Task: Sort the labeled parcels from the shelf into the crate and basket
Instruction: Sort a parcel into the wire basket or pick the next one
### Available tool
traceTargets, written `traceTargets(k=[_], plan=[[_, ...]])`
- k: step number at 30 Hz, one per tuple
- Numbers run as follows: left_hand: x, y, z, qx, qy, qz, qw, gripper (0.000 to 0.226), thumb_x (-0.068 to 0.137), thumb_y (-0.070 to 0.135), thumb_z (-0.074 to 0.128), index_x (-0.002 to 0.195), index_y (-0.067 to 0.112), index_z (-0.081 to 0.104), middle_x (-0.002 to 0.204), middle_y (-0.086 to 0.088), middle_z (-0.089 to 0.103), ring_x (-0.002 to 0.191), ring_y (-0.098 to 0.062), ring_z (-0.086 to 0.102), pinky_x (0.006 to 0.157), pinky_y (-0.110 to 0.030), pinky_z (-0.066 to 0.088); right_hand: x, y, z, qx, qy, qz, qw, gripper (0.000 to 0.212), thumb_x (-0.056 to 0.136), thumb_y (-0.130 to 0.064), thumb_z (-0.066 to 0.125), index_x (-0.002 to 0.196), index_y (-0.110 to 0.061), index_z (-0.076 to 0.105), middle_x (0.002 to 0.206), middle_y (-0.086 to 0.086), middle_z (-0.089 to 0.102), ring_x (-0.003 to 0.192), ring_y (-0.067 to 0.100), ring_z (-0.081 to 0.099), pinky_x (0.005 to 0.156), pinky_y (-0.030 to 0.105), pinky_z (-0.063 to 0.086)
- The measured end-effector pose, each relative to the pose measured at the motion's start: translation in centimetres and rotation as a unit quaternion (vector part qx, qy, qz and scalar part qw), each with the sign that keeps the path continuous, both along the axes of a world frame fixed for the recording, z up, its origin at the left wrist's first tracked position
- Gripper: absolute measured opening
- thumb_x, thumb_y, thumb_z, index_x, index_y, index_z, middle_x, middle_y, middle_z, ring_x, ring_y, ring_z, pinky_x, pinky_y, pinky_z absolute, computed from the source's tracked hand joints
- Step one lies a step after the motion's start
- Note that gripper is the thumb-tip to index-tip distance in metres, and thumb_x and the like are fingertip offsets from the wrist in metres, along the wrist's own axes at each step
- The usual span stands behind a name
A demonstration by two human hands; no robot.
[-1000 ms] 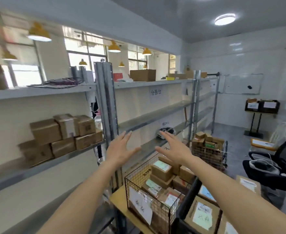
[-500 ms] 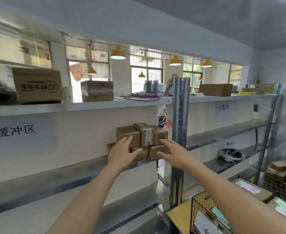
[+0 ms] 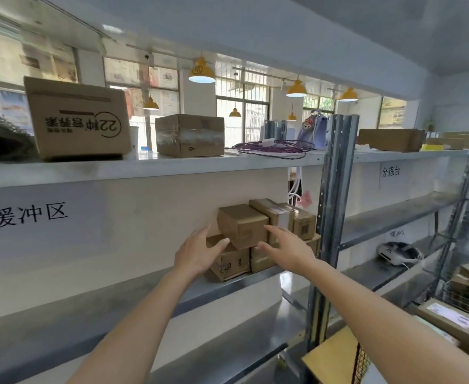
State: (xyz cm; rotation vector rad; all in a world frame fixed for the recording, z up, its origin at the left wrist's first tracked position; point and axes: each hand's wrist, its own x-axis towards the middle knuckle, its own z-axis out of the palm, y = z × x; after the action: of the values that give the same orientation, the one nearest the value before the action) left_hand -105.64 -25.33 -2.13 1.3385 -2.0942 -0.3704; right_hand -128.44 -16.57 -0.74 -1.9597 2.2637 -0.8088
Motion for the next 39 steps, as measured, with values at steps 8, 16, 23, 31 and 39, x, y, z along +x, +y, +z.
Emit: traceTargets(k=[8, 16, 23, 31, 39], plan=[[-3.4, -6.5, -0.6, 0.018, 0.042, -0.035, 0.998, 0.074, 0.094, 0.065, 0.053, 0.155, 0.026, 0.038, 0.156, -0.001, 0.044, 0.141, -0.023, 0.043, 0.107, -0.035, 0.039, -2.1, -9.3, -0.1, -0.023, -0.023, 0.005, 0.999, 0.066, 0.098, -0.057, 0.050, 0.156, -0.030, 0.033, 0.161, -0.002, 0.034, 0.141, 0.020, 0.043, 0.111, 0.044, 0.043], [-6.7, -11.1, -1.1, 0.084, 0.078, -0.041, 0.993, 0.072, 0.093, 0.067, 0.053, 0.149, 0.024, 0.047, 0.152, -0.001, 0.050, 0.140, -0.025, 0.045, 0.108, -0.034, 0.038, -3.3, -15.1, -1.7, -0.027, -0.017, -0.010, 0.999, 0.065, 0.098, -0.055, 0.049, 0.153, -0.022, 0.040, 0.161, 0.005, 0.034, 0.147, 0.024, 0.034, 0.118, 0.042, 0.034], [-7.5, -13.2, -2.0, 0.155, 0.140, -0.031, 0.977, 0.091, 0.085, 0.080, 0.049, 0.155, 0.022, 0.037, 0.155, -0.005, 0.047, 0.141, -0.028, 0.045, 0.115, -0.039, 0.038, -3.6, -16.8, -1.5, -0.110, -0.049, -0.033, 0.992, 0.050, 0.098, -0.048, 0.053, 0.140, -0.022, 0.057, 0.140, 0.003, 0.059, 0.133, 0.027, 0.048, 0.109, 0.042, 0.041], [-8.8, -14.0, -2.0, 0.181, 0.181, -0.029, 0.966, 0.090, 0.085, 0.076, 0.055, 0.152, 0.019, 0.040, 0.153, -0.007, 0.049, 0.138, -0.030, 0.048, 0.111, -0.038, 0.040, -3.3, -18.5, -1.7, -0.066, -0.055, -0.053, 0.995, 0.054, 0.097, -0.046, 0.053, 0.143, -0.018, 0.052, 0.133, 0.011, 0.061, 0.126, 0.031, 0.052, 0.104, 0.043, 0.047], [-8.4, -15.1, -2.4, 0.210, 0.222, -0.034, 0.952, 0.074, 0.095, 0.063, 0.053, 0.153, 0.020, 0.041, 0.152, -0.005, 0.050, 0.138, -0.028, 0.047, 0.103, -0.029, 0.037, -3.1, -20.0, -1.8, -0.004, -0.127, -0.014, 0.992, 0.052, 0.102, -0.044, 0.047, 0.149, -0.023, 0.045, 0.146, 0.010, 0.051, 0.133, 0.029, 0.048, 0.107, 0.038, 0.043]])
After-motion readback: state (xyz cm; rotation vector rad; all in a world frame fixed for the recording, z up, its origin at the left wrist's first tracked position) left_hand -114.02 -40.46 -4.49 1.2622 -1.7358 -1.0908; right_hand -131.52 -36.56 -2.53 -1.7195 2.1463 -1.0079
